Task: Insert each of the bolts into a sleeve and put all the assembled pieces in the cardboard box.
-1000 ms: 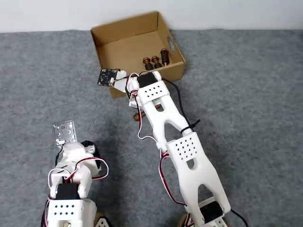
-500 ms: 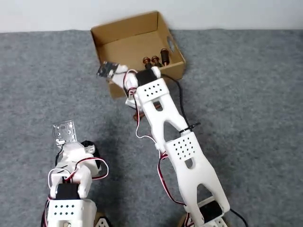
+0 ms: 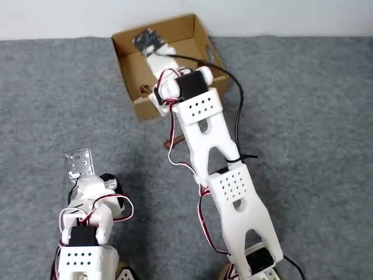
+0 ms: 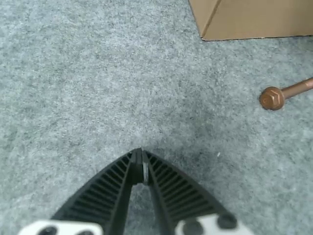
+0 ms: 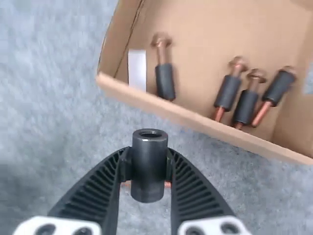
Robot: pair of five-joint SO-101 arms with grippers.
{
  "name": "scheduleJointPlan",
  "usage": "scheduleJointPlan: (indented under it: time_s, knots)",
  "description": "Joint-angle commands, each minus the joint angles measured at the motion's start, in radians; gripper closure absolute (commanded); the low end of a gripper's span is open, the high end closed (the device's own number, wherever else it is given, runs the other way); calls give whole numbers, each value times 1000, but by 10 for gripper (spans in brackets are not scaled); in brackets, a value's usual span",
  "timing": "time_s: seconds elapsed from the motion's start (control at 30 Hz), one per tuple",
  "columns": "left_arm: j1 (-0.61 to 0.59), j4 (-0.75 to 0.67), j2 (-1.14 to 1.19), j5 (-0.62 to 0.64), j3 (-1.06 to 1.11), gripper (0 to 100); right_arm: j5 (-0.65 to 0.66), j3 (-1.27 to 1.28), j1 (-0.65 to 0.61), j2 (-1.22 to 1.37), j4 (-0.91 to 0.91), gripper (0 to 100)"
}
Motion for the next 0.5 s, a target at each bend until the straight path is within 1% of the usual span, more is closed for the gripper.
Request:
scheduleJointPlan:
  time_s: [0.0,0.3,0.47]
  knots:
    - [-5,-29,-3,8,-2,995,-135,57,25,-188,47,991]
    - [-5,-29,-3,8,-2,995,-488,718,62,-673,44,991]
    - [-3,-29,-3,8,-2,995,-601,1007,104,-895,44,991]
